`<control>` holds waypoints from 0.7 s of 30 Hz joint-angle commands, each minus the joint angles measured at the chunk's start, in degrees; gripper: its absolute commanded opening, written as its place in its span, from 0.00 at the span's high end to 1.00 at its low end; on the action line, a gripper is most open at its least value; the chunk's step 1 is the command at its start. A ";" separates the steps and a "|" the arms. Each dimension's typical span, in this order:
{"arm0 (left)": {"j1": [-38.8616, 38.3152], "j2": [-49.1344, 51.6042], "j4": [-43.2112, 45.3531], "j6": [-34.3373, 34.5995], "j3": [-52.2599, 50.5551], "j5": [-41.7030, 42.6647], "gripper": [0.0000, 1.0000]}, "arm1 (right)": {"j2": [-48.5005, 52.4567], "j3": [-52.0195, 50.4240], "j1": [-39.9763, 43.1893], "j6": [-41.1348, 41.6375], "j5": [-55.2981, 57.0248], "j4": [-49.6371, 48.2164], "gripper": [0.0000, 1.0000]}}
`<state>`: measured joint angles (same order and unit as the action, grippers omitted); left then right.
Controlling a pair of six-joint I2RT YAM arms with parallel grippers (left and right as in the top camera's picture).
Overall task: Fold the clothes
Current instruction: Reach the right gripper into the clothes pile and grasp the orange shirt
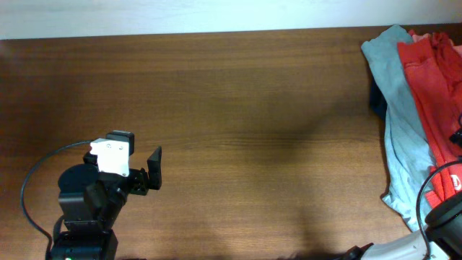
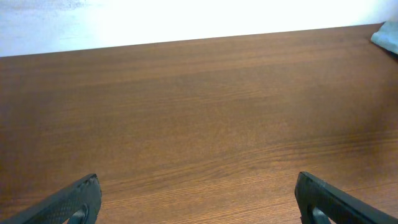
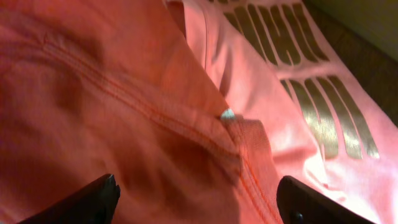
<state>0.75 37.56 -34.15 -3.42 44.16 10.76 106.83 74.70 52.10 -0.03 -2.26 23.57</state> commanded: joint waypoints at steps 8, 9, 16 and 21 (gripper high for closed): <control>-0.22 -0.22 0.02 0.37 1.20 1.03 0.01 | 3.08 0.96 1.05 -1.05 0.81 -1.81 0.14; -0.22 -0.22 0.02 0.39 1.20 1.03 0.01 | 3.41 0.96 1.22 -1.03 0.70 -1.77 0.14; -0.22 -0.22 0.07 0.37 1.20 1.03 0.01 | 4.09 0.96 2.27 -1.03 0.76 -2.45 0.18; -0.22 -0.24 0.07 0.37 1.20 1.03 0.01 | 4.15 0.96 2.47 -1.03 0.76 -2.47 0.36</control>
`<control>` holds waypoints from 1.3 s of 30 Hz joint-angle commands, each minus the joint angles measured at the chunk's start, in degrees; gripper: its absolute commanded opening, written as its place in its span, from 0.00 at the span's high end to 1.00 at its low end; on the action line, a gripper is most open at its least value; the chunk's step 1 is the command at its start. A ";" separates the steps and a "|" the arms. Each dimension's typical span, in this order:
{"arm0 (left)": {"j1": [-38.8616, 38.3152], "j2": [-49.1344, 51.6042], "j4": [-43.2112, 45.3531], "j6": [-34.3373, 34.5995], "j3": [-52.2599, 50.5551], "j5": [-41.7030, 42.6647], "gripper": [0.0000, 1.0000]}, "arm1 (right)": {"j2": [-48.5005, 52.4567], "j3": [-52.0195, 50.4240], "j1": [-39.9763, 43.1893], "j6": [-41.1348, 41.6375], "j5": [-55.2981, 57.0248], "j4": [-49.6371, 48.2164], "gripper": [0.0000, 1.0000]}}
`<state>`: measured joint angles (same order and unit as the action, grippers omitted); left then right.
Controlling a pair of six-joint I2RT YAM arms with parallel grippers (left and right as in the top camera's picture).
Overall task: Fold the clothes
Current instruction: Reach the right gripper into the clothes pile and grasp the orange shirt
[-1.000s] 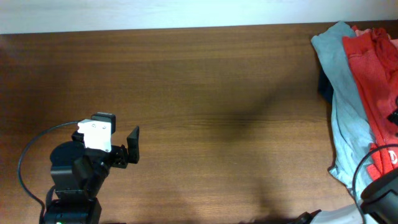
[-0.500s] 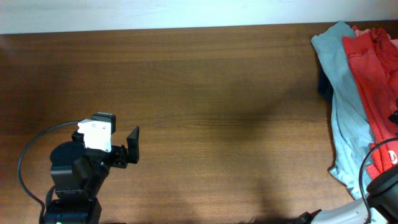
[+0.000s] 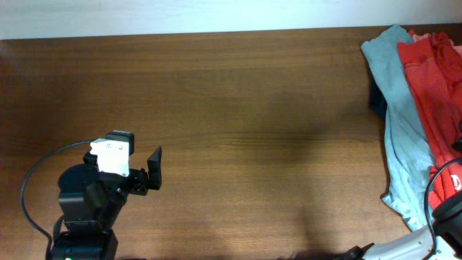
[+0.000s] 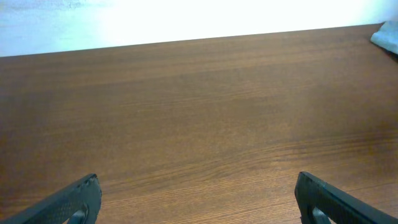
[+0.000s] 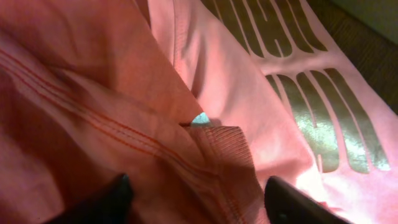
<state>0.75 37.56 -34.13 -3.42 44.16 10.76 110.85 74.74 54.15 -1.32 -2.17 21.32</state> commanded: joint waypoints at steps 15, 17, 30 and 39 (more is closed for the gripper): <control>-0.22 -0.24 0.26 0.37 1.20 1.03 0.01 | 0.13 0.92 0.39 0.26 0.66 -0.15 0.77; -0.22 -0.24 0.26 0.37 1.20 1.03 0.01 | 0.13 0.92 0.39 0.26 0.66 -0.17 0.80; -0.22 -0.24 0.66 0.39 1.20 1.03 0.01 | 1.05 0.92 0.63 0.26 0.92 -1.29 0.50; -0.24 -0.24 0.66 0.39 1.20 1.03 0.01 | 2.89 0.92 1.05 0.28 0.85 -2.29 0.51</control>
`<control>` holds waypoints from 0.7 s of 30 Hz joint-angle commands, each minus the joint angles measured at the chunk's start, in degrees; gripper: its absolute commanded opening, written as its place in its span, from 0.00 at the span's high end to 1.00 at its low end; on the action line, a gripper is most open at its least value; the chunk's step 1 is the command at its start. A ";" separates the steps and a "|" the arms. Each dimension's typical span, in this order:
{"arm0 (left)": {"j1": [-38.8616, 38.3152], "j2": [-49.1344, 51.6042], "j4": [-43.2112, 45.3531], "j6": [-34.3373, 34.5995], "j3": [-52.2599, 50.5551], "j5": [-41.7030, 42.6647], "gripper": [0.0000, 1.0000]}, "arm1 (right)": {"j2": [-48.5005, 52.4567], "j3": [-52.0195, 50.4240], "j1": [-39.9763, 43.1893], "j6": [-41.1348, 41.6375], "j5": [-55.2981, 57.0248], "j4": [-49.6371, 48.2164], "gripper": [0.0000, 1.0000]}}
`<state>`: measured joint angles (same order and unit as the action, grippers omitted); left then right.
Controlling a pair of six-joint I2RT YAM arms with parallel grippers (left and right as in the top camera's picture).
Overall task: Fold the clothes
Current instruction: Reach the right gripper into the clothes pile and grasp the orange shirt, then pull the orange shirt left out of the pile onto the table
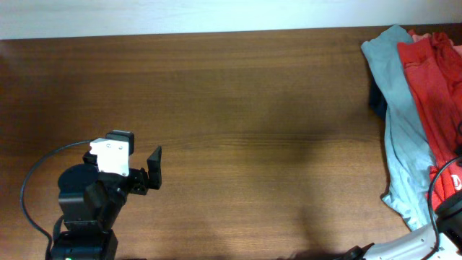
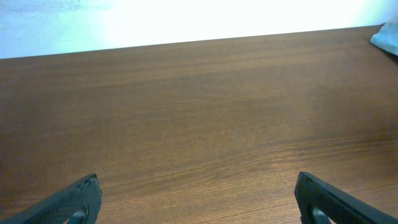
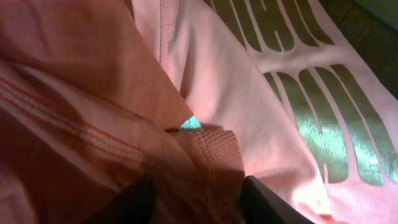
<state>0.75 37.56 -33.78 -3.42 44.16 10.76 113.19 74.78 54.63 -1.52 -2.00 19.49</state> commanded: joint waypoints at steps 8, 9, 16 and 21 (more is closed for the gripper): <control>-0.24 -0.24 0.33 0.39 1.20 1.03 0.01 | -0.24 0.90 0.57 2.75 0.70 -0.09 0.95; -0.24 -0.24 0.33 0.39 1.20 1.03 0.01 | -0.79 0.92 0.57 3.56 0.72 0.00 0.95; -0.22 -0.24 0.72 0.39 1.20 1.03 0.01 | -8.20 1.01 -0.26 5.25 -0.13 1.11 0.96; -0.22 -0.22 0.76 0.37 1.20 1.01 0.01 | -15.08 1.03 -3.30 5.25 -7.02 4.46 0.96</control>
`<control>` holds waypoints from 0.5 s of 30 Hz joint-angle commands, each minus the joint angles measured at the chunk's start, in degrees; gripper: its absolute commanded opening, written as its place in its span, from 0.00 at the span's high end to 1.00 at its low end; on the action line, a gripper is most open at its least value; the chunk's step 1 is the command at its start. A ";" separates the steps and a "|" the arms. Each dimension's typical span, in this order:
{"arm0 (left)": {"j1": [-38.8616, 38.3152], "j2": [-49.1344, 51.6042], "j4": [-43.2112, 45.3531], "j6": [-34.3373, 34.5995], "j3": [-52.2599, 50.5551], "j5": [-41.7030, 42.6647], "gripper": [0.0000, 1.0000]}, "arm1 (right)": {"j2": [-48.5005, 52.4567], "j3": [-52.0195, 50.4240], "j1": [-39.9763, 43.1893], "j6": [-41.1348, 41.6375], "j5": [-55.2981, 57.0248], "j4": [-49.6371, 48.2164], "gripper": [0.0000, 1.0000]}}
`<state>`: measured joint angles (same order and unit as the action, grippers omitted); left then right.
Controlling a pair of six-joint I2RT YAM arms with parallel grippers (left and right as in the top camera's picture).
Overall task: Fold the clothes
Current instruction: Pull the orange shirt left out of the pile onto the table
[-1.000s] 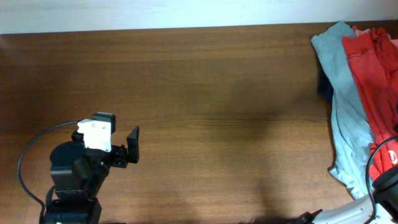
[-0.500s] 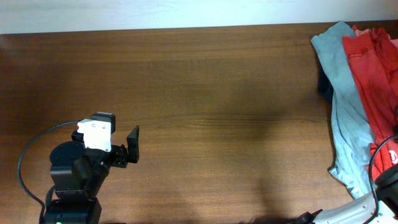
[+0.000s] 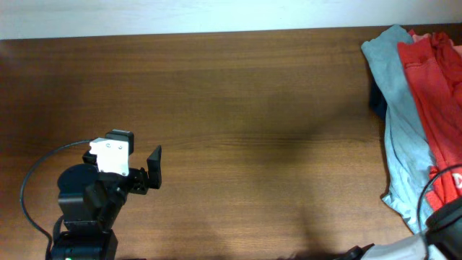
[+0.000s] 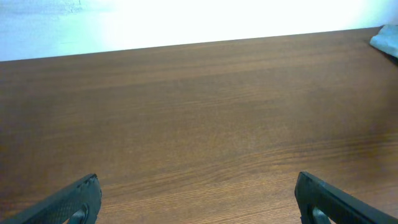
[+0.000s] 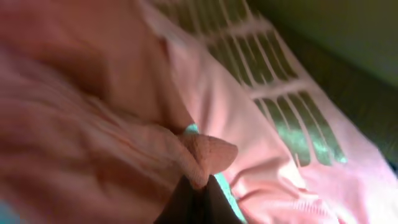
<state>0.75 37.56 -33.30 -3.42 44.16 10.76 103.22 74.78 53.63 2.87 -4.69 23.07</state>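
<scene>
A pile of clothes lies at the table's right edge: a light blue garment (image 3: 399,123) and a red garment (image 3: 433,79). In the right wrist view my right gripper (image 5: 198,190) is shut on a fold of the red garment's ribbed edge (image 5: 208,152), with a pink shirt with metallic lettering (image 5: 273,124) beside it. That view is blurred. My left gripper (image 4: 198,186) stands open over bare wood at the table's lower left (image 3: 153,167), far from the clothes.
The brown wooden table (image 3: 253,108) stretches between the arms. A dark blue item (image 3: 375,101) peeks from under the light blue garment. The right arm's base and cable (image 3: 440,217) sit at the lower right corner.
My right gripper's fingers stood apart around the red garment's ribbed edge; now they are shut on it, and the fold is bunched up between them. The left arm has not moved.
My right gripper was wide open over the red garment. Then its fingers stood closer to the cloth, either side of the ribbed edge, and narrower at each moment. Now they pinch that edge. The left gripper stayed open over bare table throughout.
</scene>
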 commanded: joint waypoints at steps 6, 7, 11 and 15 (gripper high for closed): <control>-0.22 -0.22 0.26 0.37 1.20 1.03 0.01 | -12.17 1.03 -12.04 0.33 -5.09 8.46 0.96; -0.22 -0.22 0.26 0.37 1.20 1.03 0.01 | -13.11 1.03 -14.01 0.37 -5.05 10.27 0.96; -0.22 -0.22 0.24 0.37 1.20 1.03 0.01 | -15.52 1.03 -22.56 0.37 -5.16 18.14 0.96; -0.22 -0.22 0.24 0.37 1.20 1.03 0.01 | -15.61 1.03 -32.30 0.39 -5.20 25.03 0.96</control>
<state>0.75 37.54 -33.23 -3.42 44.16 10.76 89.08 74.98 26.72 3.03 -8.64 46.06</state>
